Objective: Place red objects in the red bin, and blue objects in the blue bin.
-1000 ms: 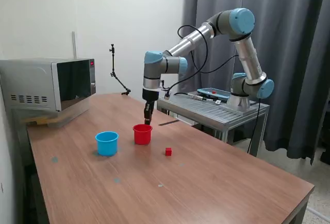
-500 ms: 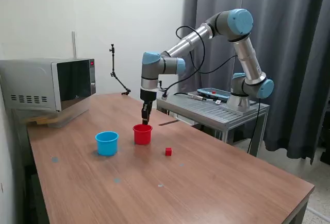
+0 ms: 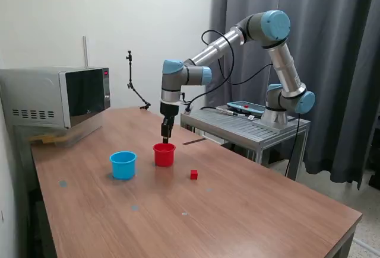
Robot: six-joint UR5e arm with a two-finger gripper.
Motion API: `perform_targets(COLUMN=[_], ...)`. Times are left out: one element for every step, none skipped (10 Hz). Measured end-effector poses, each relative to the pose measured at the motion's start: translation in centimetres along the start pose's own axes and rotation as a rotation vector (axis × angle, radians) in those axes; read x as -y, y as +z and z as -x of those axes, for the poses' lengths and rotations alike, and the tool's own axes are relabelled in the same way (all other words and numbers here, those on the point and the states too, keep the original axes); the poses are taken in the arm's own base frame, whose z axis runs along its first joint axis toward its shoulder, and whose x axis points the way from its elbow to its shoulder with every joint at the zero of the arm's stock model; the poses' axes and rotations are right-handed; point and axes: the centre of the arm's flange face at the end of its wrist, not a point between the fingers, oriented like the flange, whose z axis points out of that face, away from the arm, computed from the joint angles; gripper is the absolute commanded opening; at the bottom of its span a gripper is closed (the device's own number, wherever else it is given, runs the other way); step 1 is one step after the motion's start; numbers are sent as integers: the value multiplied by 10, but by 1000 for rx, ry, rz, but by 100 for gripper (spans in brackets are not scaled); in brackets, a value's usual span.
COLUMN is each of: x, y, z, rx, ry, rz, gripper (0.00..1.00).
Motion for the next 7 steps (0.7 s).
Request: perform_targets(x=[0,0,0,1,4,14,29], y=[0,0,-1,-3,-5,-8,-11], z=[0,0,-1,-3,-7,-18,-33], rx=[0,0,-1,-4,-8,-12,-16], ry=[0,0,-1,-3,-8,-25,-52], rz=[0,0,1,3,5,8,8], gripper=[100,100,100,100,100,100,100])
